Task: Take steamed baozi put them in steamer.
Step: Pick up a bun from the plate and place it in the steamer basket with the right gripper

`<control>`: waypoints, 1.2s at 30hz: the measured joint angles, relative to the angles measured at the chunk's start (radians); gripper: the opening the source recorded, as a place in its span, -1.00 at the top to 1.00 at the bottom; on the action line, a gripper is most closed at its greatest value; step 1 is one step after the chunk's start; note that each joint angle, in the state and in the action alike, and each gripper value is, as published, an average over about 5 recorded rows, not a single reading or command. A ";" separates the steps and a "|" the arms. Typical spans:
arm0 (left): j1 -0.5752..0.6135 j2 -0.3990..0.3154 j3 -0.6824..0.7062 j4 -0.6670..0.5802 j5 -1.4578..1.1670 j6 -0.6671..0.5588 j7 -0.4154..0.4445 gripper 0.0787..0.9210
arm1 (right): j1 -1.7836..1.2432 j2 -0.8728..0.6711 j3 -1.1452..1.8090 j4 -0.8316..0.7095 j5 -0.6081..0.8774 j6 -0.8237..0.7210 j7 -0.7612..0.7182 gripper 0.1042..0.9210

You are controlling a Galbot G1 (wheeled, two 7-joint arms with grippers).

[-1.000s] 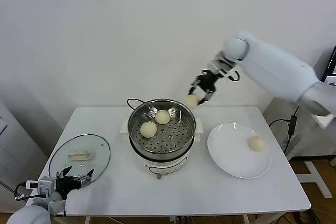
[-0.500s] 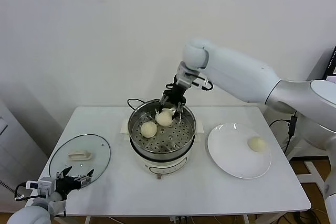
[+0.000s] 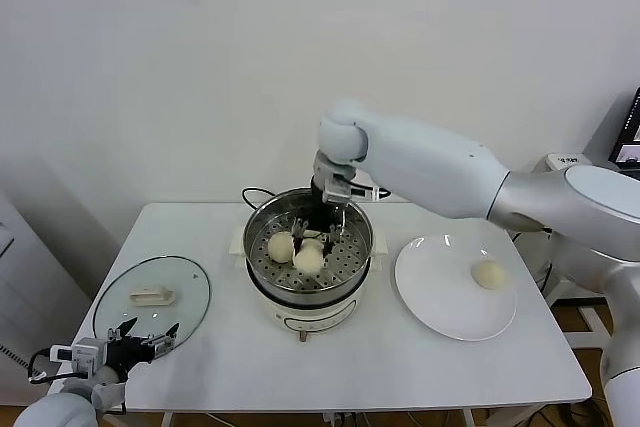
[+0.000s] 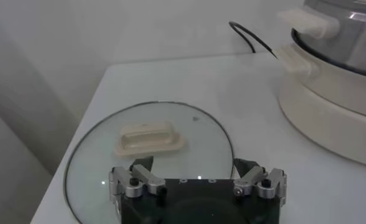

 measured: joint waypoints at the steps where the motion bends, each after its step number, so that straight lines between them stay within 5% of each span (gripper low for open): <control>1: 0.000 0.000 0.000 0.000 0.000 0.000 0.000 -0.77 | -0.005 0.002 0.000 0.003 -0.009 0.004 -0.001 0.01; 13: 0.000 0.002 0.000 0.001 0.000 -0.001 0.000 -0.77 | -0.073 0.016 0.020 0.015 -0.109 0.044 -0.004 -0.08; 24: 0.002 0.000 -0.001 0.002 0.000 -0.001 0.000 -0.77 | -0.082 0.011 0.052 0.011 -0.159 0.050 -0.001 -0.72; 36: 0.003 0.000 -0.009 -0.006 -0.001 -0.002 0.000 -0.77 | 0.008 -0.048 0.124 -0.130 -0.112 -0.056 -0.016 -0.76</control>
